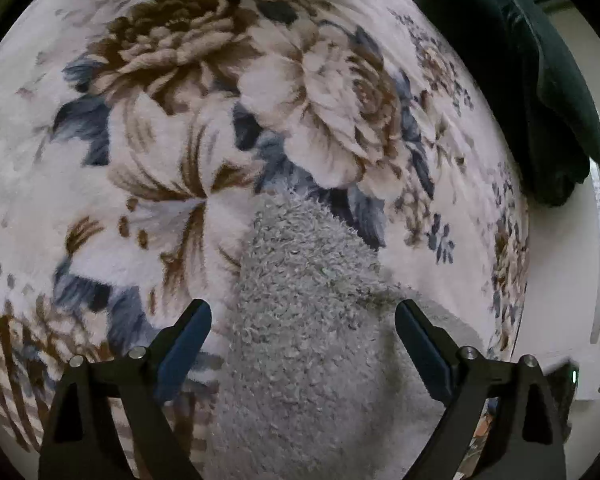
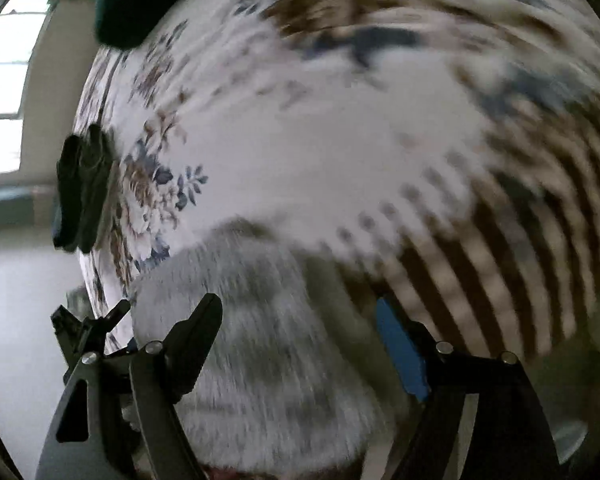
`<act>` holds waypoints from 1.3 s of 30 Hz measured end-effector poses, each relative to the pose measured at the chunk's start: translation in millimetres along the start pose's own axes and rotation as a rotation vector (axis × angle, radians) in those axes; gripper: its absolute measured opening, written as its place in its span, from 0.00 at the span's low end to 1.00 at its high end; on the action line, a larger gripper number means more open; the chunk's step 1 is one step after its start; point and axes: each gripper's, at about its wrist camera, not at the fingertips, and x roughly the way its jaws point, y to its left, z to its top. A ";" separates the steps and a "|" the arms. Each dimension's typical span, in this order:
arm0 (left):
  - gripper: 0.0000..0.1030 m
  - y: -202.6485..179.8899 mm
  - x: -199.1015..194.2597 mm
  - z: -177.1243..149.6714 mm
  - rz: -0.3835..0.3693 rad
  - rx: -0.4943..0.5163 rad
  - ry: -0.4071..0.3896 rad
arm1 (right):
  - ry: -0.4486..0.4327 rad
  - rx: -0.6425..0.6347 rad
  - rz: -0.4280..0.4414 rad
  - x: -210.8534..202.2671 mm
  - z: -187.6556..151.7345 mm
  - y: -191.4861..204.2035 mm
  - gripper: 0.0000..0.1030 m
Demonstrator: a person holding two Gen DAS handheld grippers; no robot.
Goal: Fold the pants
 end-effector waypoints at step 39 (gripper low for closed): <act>0.91 0.3 9.4 -7.8 -0.067 0.006 0.062 | 0.027 -0.103 -0.016 26.3 28.2 24.9 0.37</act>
